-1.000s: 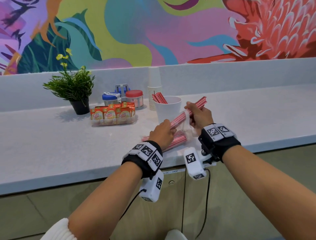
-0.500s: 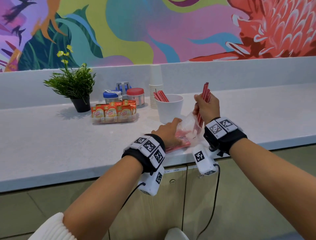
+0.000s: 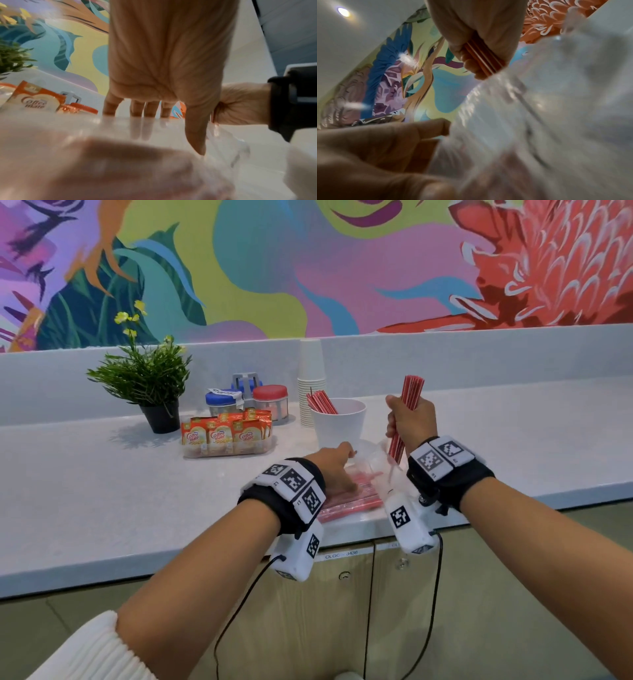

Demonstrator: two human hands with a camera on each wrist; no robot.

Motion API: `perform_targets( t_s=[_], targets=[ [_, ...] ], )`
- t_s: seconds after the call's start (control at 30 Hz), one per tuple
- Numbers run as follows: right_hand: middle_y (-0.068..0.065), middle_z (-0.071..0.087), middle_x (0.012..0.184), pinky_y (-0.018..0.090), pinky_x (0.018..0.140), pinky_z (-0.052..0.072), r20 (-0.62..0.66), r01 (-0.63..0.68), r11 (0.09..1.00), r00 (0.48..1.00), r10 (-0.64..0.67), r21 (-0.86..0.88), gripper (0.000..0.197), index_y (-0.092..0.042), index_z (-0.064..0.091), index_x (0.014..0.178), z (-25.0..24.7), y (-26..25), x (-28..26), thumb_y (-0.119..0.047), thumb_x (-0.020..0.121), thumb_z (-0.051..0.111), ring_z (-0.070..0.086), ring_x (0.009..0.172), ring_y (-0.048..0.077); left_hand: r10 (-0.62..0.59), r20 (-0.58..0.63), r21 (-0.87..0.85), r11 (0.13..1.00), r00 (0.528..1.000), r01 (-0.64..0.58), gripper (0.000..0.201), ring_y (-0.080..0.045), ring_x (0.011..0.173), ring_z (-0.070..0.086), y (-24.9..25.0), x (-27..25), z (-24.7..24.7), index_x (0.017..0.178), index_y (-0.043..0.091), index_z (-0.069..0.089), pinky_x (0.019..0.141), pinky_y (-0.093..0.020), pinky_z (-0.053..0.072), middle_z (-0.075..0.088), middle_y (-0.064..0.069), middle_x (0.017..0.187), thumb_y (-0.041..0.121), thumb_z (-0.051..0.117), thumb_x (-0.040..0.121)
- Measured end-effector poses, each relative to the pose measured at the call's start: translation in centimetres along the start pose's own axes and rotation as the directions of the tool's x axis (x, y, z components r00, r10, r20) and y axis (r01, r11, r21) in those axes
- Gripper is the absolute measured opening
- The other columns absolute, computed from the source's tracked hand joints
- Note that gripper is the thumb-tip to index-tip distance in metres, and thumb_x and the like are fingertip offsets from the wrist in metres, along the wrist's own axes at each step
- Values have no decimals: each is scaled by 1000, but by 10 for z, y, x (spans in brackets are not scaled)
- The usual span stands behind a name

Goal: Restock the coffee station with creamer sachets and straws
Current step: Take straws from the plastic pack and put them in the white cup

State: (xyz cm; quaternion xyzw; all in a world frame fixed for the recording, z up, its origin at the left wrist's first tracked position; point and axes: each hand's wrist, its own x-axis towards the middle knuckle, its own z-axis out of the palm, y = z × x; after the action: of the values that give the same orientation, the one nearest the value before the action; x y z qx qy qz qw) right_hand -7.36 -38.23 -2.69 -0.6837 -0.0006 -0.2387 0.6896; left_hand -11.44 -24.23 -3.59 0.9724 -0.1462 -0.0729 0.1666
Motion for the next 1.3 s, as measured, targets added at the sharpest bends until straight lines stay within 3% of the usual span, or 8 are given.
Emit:
perform_targets(
  t_s=[0.13, 0.27, 0.37, 0.5, 0.6, 0.7, 1.13, 1.3],
  targets=[
    [4, 40, 53, 22, 41, 38, 9, 70, 996, 997, -70, 47, 27, -16, 41, 65, 12, -33, 23, -12, 90, 52, 38, 38, 11, 7, -106, -9, 1000, 994, -8, 56, -26, 124, 47, 0, 8, -39, 136, 11, 36, 99, -31, 37, 47, -10, 138, 32, 59, 89],
    [5, 40, 53, 22, 41, 38, 38, 125, 991, 991, -128, 54, 25, -15, 42, 66, 37, -55, 45, -11, 90, 51, 38, 40, 13, 9, -277, 10, 1000, 961, -6, 43, -21, 120, 49, -5, 27, -77, 129, 12, 45, 82, -23, 38, 54, -3, 130, 33, 55, 92],
    [5, 41, 52, 19, 38, 37, 56, 139, 990, 988, -140, 34, 25, -15, 44, 65, 59, -58, 62, -12, 89, 51, 39, 33, 12, -33, -352, -72, 997, 935, 8, 37, -23, 121, 48, -13, 45, -96, 124, 11, 51, 90, -26, 38, 54, -7, 130, 28, 55, 92],
    [6, 41, 54, 24, 40, 36, 108, 121, 993, 987, -120, -2, 27, -14, 41, 65, 85, -58, 81, -12, 89, 51, 39, 39, 16, -98, -359, -154, 987, 928, 45, 7, -23, 96, 50, -32, 73, -102, 87, 17, 57, 69, -23, 38, 55, -2, 89, 23, 57, 91],
    [6, 38, 54, 25, 41, 33, 132, 119, 993, 984, -119, 15, 28, -14, 38, 64, 97, -61, 94, -11, 89, 50, 34, 40, 17, -161, -358, -190, 977, 920, 97, 31, -23, 106, 52, -49, 92, -96, 113, 13, 54, 86, -28, 40, 57, -5, 109, 27, 63, 87],
    [5, 35, 53, 23, 40, 30, 154, 120, 992, 980, -123, 31, 28, -15, 37, 65, 110, -58, 108, -10, 89, 49, 31, 39, 16, -171, -362, -241, 967, 916, 86, 52, -22, 114, 50, -61, 110, -86, 127, 11, 47, 81, -23, 33, 54, -6, 124, 26, 69, 83],
    [3, 30, 52, 16, 37, 25, 195, 88, 995, 976, -94, 39, 26, -14, 37, 67, 136, -50, 140, -10, 90, 47, 27, 33, 12, -94, -428, -374, 924, 899, -82, 32, -18, 84, 54, -81, 152, -77, 110, 8, 56, 72, -26, 44, 55, -5, 93, 13, 69, 81],
    [4, 31, 52, 15, 36, 25, 182, 118, 990, 975, -131, 81, 22, -13, 39, 71, 139, -65, 146, -8, 90, 46, 25, 26, 8, -105, -449, -477, 868, 888, -139, 10, -10, 58, 53, -87, 153, -81, 91, 6, 56, 45, -9, 46, 58, -7, 72, 9, 64, 86]
  ],
)
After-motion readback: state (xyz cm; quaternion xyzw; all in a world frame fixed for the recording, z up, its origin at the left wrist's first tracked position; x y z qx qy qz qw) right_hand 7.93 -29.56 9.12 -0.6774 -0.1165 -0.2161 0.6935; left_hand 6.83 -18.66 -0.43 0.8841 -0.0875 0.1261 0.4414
